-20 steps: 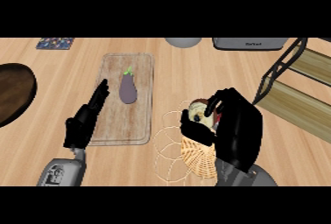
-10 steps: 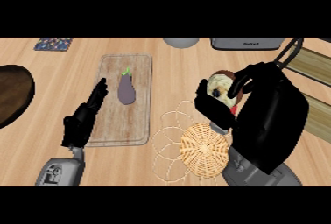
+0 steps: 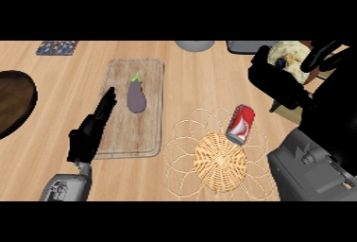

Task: Pick the cupcake from the placemat and place it in the tiered shelf

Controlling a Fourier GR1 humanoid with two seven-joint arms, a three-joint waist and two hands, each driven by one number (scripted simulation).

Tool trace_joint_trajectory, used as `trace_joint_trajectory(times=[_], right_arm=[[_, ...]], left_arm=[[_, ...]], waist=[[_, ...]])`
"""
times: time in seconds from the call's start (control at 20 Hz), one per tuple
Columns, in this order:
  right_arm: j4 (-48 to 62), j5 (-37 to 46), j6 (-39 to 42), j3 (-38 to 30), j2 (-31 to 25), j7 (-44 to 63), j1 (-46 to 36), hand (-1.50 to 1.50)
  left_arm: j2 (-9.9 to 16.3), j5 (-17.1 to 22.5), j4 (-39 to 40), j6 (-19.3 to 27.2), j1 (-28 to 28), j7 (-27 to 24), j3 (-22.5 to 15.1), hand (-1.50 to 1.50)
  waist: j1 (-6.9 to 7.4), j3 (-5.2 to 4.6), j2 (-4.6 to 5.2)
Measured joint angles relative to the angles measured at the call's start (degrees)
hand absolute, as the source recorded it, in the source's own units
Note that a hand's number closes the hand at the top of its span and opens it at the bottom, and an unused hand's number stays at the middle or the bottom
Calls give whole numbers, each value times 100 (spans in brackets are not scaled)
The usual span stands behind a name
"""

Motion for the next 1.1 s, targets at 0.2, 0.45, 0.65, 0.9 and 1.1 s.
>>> trace_joint_trajectory(times=[0.2,0.45,0.65,0.9,1.1], right_arm=[[41,154,328,-495,-11,-192,-391,150],[-71,300,696,-1129,-204,-532,-653,150],[143,323,904,-1629,-469,-747,-996,150],[471,265,1118,-1995,-886,-1049,-1224,150],[645,112,1203,-2271,-1267,-1282,-1177,150]], left_arm=[[11,25,44,-15,-124,61,50,0],[37,52,-4,-53,-143,94,81,0],[12,5,-14,-40,-22,-29,43,0],[4,-2,14,-65,-100,2,50,0],[-8,-19,-38,-58,-63,8,50,0]], waist=[[5,2,15],[1,6,21],[22,6,30],[29,8,37],[33,8,39]])
